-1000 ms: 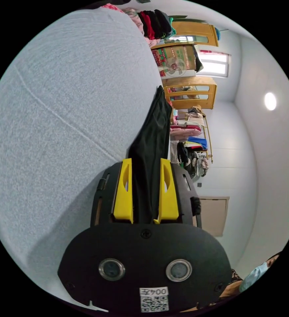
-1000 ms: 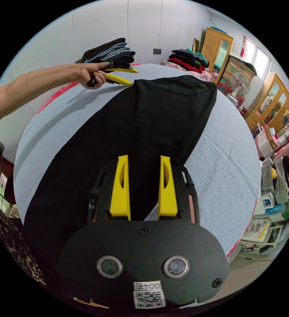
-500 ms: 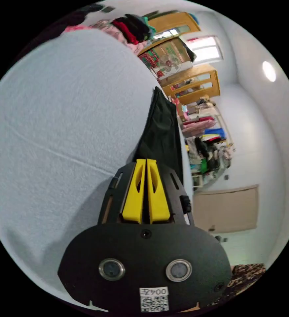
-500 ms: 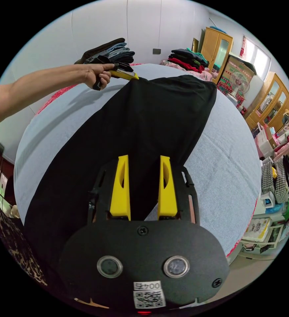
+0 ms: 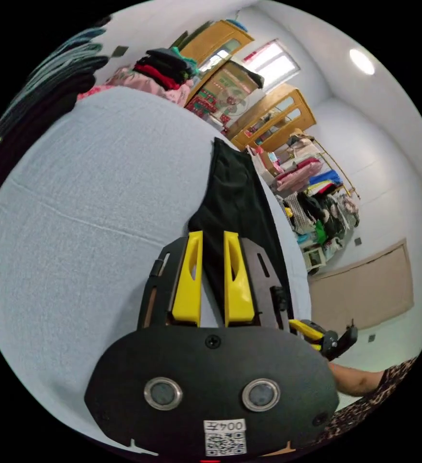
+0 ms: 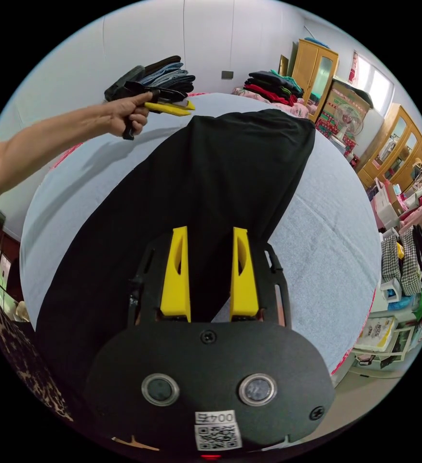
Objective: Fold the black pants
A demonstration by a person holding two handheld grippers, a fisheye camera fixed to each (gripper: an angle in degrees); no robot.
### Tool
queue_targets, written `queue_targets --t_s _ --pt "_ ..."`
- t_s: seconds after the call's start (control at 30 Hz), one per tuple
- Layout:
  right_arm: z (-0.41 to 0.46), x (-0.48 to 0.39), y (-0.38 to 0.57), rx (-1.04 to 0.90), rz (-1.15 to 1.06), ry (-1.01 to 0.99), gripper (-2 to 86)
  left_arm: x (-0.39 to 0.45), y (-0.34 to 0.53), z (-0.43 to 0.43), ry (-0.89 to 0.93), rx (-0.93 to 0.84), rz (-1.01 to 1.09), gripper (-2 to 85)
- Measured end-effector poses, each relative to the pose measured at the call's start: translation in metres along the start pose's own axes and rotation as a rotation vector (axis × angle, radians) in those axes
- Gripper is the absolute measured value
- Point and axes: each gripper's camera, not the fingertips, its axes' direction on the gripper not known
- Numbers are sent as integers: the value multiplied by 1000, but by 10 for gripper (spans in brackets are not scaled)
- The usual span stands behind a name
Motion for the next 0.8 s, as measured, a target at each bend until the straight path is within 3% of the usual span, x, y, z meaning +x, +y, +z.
queue_targets --t_s 0.1,0.37,0.53,0.7,0.8 --pt "-1 6 -3 0 1 0 135 22 12 36 -124 -126 95 72" --pt "-4 26 -12 1 5 2 134 75 61 23 -130 -63 186 92" --pt "-5 41 -18 2 20 5 117 138 199 20 -52 -132 208 86" --pt "-7 57 -24 2 16 7 111 181 323 49 -108 -239 172 71" --pt "-8 66 -27 3 10 6 116 202 363 55 -217 -127 237 50"
